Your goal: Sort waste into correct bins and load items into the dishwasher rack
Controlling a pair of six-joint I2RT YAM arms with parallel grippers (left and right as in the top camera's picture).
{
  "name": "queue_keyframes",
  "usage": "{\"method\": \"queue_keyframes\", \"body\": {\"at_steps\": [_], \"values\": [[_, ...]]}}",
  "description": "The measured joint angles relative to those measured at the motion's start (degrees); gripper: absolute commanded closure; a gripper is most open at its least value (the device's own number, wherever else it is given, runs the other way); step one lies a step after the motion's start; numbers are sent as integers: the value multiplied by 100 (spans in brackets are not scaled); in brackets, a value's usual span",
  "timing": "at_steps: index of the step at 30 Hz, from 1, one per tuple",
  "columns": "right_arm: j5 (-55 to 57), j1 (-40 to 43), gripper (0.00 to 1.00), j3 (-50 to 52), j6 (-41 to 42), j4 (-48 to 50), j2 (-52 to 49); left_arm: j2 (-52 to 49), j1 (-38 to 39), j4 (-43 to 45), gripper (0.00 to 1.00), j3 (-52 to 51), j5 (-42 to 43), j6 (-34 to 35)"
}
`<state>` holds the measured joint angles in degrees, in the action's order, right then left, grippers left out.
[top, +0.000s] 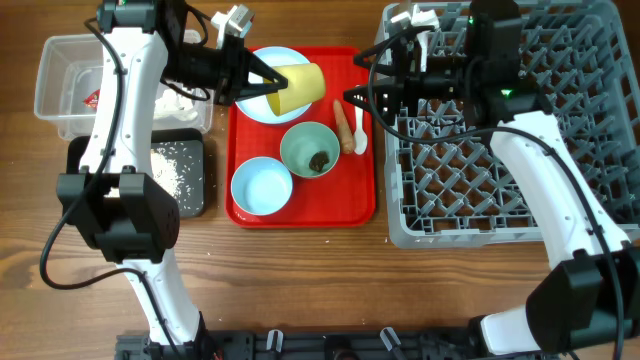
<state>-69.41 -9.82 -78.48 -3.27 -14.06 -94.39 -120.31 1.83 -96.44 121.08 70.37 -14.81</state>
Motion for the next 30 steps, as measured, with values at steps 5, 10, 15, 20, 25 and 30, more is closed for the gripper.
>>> {"method": "queue_keyframes", "body": {"at_steps": [5,10,15,20,25,30], "values": [[22,17,0,2,129,490,-551,0,0,400,96,-4,313,-343],[-109,219,0,0,787,1563,-579,0,28,713,96,-7,1353,-179],[-258,245,0,0,951,1810,-579,0,509,400,96,-4,1644,221],[-516,245,0,0,857,1862,-579,0,820,0,96,-4,1248,369],[-1082,245,0,0,680,1862,-616,22,820,0,96,-4,1196,485],[-1676,243,0,0,621,1941,-1078,153,820,4,96,-4,1150,577]]}}
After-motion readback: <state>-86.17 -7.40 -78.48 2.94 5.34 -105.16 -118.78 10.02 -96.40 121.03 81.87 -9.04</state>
